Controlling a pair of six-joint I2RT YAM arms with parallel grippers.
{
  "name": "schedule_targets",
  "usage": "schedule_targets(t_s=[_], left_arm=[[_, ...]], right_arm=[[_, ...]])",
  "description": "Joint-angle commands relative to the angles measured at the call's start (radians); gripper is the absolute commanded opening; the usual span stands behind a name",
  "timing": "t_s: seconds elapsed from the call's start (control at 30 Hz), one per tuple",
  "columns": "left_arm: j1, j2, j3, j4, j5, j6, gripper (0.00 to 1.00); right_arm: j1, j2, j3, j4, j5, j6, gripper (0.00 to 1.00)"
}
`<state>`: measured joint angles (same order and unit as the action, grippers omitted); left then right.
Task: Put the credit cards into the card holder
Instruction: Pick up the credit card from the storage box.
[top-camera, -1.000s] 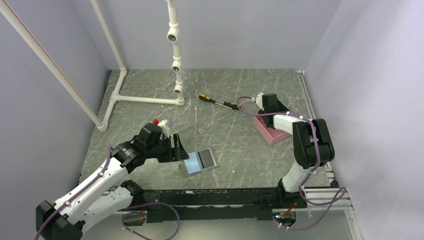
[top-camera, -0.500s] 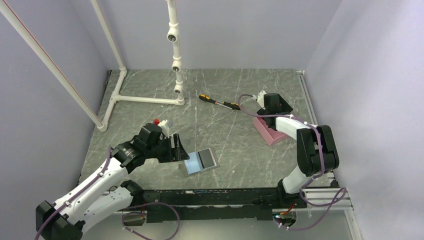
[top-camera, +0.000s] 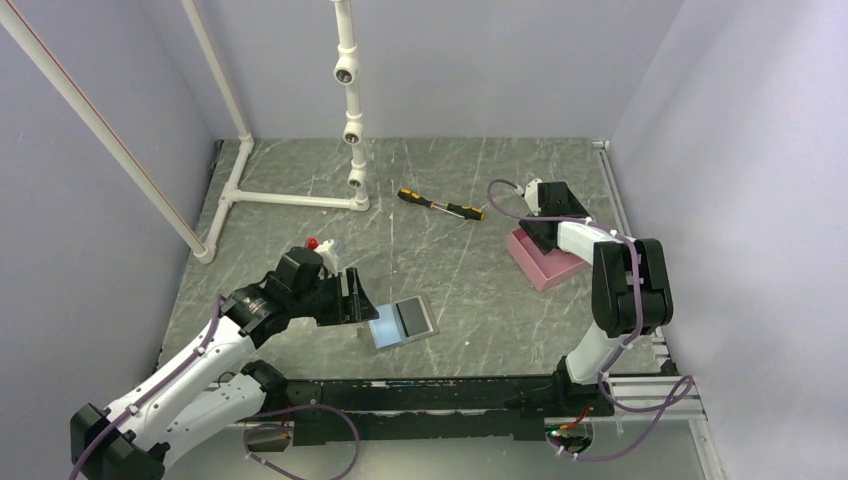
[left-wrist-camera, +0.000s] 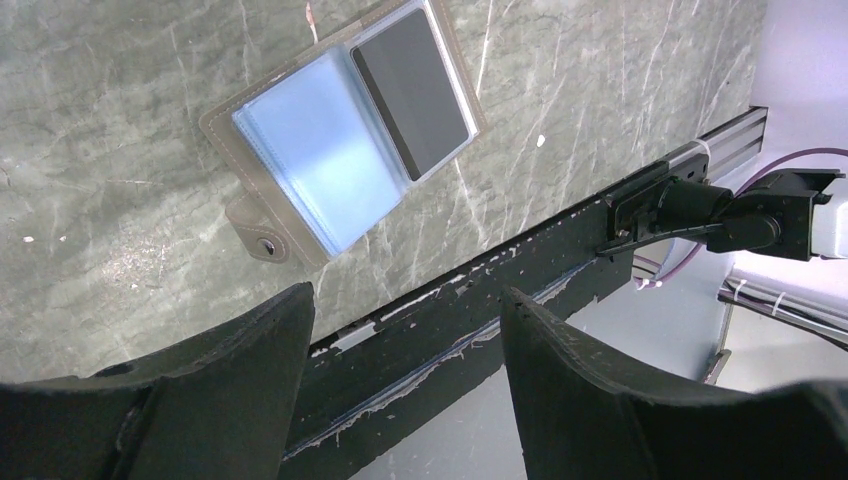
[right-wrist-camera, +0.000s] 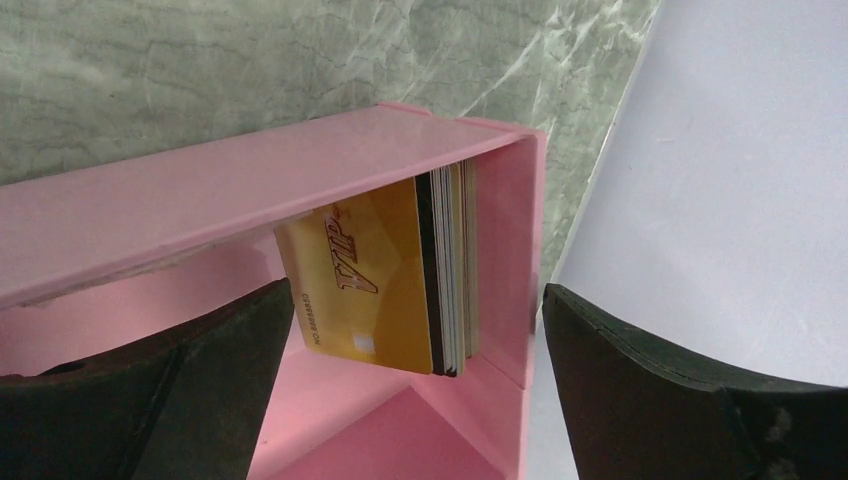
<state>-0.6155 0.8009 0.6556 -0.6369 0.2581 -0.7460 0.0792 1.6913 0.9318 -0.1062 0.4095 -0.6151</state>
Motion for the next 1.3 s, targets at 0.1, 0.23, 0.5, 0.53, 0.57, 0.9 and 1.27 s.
schedule_targets(t_s=[0.1,0.23,0.5,0.53,0.57,0.9,1.27], left_arm=[[0.005,-0.013,-0.005,0.01,0.011,-0.004,0.73],[0.005,-0.006,-0.004,0.011,0.012,-0.003,0.74],[0.005,-0.003,-0.005,0.017,0.017,-0.004,0.73],[0.005,-0.004,-0.005,0.015,0.015,-0.005,0.73],[0.005,-0.006,-0.005,0.016,0.016,-0.006,0.73],[0.005,-0.012,-0.011,0.02,0.024,-0.01,0.73],[0.007,-0.026,-0.01,0.008,0.021,-0.01,0.73]], right_arm=[[-0.002,0.03,0.053,0.018,0.096,0.001,0.91],[-0.001,0.024,0.053,0.038,0.145,-0.005,0.86],[-0.001,0.018,0.068,0.029,0.177,-0.002,0.72],[-0.002,0.015,0.07,0.028,0.178,-0.002,0.7],[-0.002,0.011,0.07,0.025,0.178,-0.001,0.67],[0.001,-0.029,0.066,0.0,0.173,0.015,0.58],[0.005,0.03,0.054,0.01,0.1,0.043,0.95]])
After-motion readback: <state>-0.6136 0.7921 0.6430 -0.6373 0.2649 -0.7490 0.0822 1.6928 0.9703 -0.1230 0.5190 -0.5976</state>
